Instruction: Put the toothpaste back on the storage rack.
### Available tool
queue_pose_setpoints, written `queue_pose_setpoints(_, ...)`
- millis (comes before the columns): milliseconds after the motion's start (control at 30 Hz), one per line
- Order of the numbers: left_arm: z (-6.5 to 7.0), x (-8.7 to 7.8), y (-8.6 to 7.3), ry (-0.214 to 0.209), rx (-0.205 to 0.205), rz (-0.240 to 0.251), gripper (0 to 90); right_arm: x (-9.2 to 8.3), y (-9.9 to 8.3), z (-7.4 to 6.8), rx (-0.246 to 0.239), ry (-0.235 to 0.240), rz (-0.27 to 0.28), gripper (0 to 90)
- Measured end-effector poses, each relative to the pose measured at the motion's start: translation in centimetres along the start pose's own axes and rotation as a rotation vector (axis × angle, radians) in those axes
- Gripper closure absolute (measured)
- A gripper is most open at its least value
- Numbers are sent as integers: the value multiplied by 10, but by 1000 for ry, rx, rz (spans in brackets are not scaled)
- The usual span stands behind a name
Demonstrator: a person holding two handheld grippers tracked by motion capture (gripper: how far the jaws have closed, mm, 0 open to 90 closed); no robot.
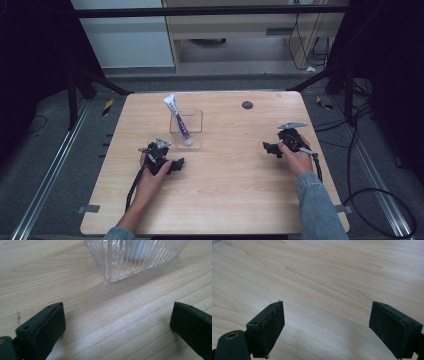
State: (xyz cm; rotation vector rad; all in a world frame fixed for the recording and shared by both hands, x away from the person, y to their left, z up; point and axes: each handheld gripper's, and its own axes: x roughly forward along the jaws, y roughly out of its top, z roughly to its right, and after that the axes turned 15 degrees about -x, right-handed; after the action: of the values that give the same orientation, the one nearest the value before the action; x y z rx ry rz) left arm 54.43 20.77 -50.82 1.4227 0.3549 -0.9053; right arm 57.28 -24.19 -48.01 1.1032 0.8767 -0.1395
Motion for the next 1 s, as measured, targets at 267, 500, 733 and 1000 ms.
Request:
queue_pose_setpoints(267,0,0,0,0,1,0,0,8,-12,4,40,-13,-2,129)
queue_pose_setpoints(500,0,0,0,0,2,-1,0,11,-13,4,57,-15,6,128)
queue_pose_setpoints(733,0,0,0,0,0,0,0,17,-14,2,67,-28,7,123)
queue_pose_setpoints(1000,0,0,0,0,1,0,0,19,-14,3,77,-37,9,119)
